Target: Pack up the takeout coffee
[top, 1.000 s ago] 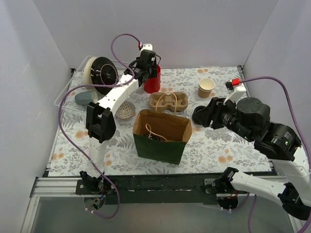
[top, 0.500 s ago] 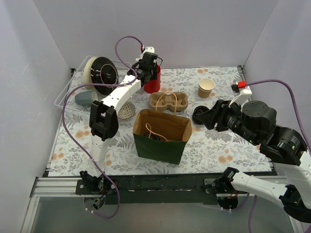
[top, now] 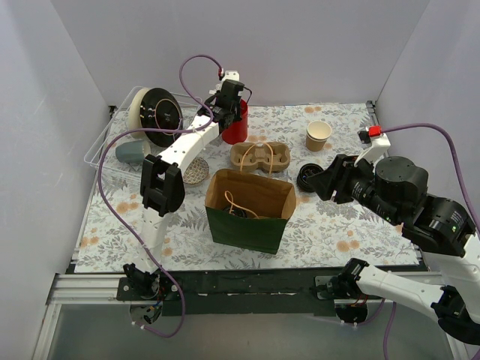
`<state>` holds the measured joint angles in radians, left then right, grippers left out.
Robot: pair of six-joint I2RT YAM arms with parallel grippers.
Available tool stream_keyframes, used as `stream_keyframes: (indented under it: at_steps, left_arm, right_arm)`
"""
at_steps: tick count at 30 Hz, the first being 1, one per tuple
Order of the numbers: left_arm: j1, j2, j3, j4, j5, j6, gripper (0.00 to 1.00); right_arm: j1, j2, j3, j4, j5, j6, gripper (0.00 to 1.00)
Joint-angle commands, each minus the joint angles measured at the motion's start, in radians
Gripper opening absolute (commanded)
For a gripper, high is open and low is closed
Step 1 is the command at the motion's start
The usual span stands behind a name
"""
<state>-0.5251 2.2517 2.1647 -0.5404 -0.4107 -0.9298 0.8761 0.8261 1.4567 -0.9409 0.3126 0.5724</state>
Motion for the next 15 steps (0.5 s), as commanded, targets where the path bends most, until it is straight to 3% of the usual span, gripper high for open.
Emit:
stream_keyframes:
  at_steps: [1,10,15]
  left_arm:
    - [0.0,-0.03,0.041,0.013,-0.03,0.014,0.25]
    - [-0.001,-0.058,0.034,0.005,-0.033,0.02,0.0]
    - [0.0,-0.084,0.027,0.007,-0.037,0.025,0.0]
  right_arm:
    - [-0.005,-0.007,-0.007,0.016,0.017,0.0,0.55]
    - [-0.005,-0.002,-0.015,0.028,0.008,0.0,0.54]
    - [-0.005,-0.004,-0.025,0.05,-0.004,0.0,0.54]
